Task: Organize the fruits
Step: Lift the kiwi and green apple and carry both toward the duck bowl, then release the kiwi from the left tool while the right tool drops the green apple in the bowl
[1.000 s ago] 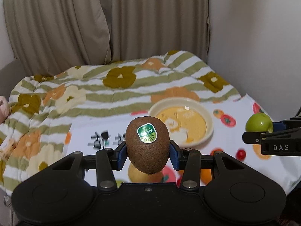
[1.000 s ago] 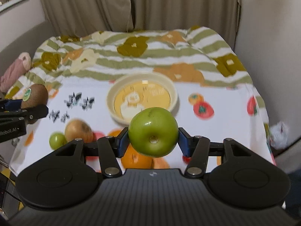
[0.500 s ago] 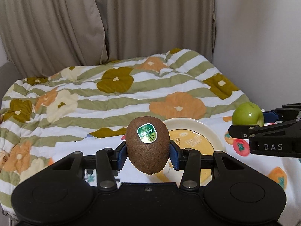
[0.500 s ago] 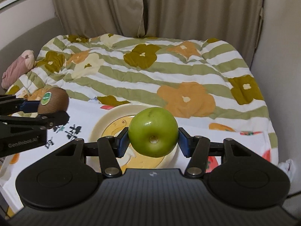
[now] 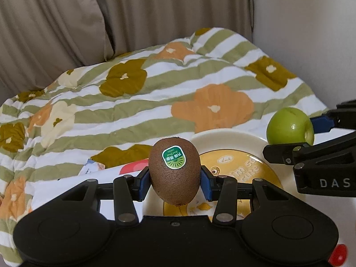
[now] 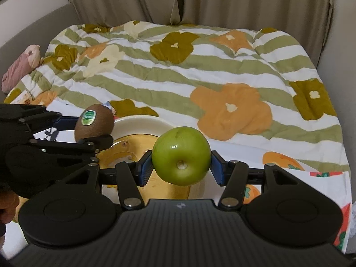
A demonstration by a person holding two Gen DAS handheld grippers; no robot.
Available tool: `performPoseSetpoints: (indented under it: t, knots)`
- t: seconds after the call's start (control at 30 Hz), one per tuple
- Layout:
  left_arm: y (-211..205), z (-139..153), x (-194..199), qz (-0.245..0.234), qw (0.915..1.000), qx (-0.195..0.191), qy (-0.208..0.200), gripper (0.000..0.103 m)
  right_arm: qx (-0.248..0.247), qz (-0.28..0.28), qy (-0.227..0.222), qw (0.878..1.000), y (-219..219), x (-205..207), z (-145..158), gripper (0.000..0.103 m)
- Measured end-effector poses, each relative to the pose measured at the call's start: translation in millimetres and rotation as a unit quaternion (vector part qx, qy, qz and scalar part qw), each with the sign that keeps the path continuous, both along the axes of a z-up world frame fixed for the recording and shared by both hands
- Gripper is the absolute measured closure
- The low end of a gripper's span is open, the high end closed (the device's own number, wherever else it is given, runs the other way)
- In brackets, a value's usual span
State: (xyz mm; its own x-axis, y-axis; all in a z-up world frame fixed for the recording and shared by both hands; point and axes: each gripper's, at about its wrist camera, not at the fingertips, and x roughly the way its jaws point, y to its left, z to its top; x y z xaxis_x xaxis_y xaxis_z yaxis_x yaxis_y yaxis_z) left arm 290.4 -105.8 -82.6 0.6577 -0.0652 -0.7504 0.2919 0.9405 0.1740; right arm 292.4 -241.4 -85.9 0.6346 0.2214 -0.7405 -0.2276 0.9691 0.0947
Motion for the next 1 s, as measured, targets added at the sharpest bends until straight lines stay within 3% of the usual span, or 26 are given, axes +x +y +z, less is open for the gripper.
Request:
performPoseSetpoints:
  t: [0.37,0.43,0.5,0.53,1.0]
  knots:
    - [-22,-30,14,-0.014,0.9993,0.031,0.018,0.048,-0.003,0.013,0.01,1.0,-11,13,-17,0.034]
    - [-21,-28,13,-0.014,0.9994,0.03,0.01,0.038,-0.002,0.012,0.011,1.0,-11,13,-17,0.034]
    - [-19,-25,12,-0.013,0.9995,0.027,0.006,0.017,0.0,0.01,0.013,1.0,-14,14,-18,0.034]
    - [-17,-24,13,-0.011,0.9997,0.02,0.009,0.015,-0.001,0.01,0.012,1.0,-15,14,-18,0.034]
    - [18,4,-25,0.038,0.9993,0.001,-0.006,0.008,-0.02,0.069,-0.005,0.997,-2,12,-17,0.034]
